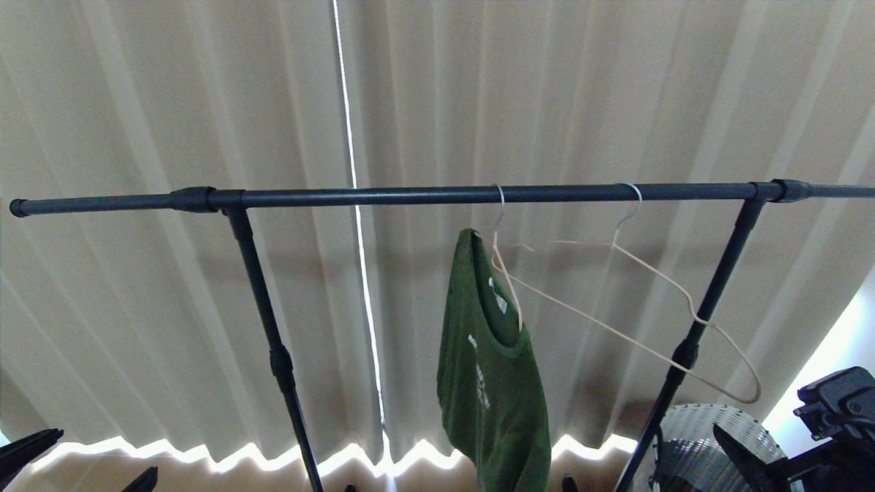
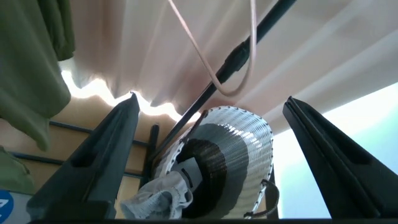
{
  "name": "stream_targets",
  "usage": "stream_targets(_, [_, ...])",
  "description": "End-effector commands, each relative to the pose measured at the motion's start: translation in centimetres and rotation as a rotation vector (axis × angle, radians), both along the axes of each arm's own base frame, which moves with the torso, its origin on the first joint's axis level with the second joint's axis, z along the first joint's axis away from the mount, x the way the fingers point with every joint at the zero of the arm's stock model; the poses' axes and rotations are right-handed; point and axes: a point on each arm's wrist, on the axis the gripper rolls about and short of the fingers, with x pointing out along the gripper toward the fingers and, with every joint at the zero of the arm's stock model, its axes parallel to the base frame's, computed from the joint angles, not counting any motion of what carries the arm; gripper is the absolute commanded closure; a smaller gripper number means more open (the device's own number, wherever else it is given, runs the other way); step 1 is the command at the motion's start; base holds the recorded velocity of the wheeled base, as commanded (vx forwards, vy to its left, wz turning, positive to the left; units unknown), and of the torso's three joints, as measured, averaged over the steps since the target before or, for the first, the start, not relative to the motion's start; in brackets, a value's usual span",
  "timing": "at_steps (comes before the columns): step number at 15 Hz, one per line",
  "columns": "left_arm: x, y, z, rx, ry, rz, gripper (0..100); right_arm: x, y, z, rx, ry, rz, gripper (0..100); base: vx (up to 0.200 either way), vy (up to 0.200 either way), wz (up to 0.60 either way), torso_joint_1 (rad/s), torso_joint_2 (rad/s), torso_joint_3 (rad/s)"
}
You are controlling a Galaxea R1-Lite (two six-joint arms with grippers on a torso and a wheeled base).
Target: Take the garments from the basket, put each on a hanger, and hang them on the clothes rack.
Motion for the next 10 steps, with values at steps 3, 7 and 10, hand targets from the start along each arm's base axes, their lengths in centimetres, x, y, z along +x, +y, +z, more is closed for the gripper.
stream_targets(3, [-0.19, 0.02, 0.17, -0.001, -0.019, 0.0, 0, -0.4, -0.15, -0.21, -0.005, 0.002, 0.0, 0, 0.0, 0.0, 0.0, 0.0, 0.0, 0.0])
stream_targets(7, [-0.24, 0.02, 0.14, -0.001, -0.021, 0.0, 0, -0.45, -0.17, -0.29, -0.006, 0.005, 0.0, 0, -0.1, 0.0, 0.0, 0.0, 0.0, 0.0])
stream_targets(10, [-0.25, 0.02, 0.1, 0.0, -0.019, 0.0, 0, -0.45, -0.17, -0.29, -0.006, 0.005, 0.0, 0, -0.2, 0.0, 0.0, 0.009, 0.01, -0.001])
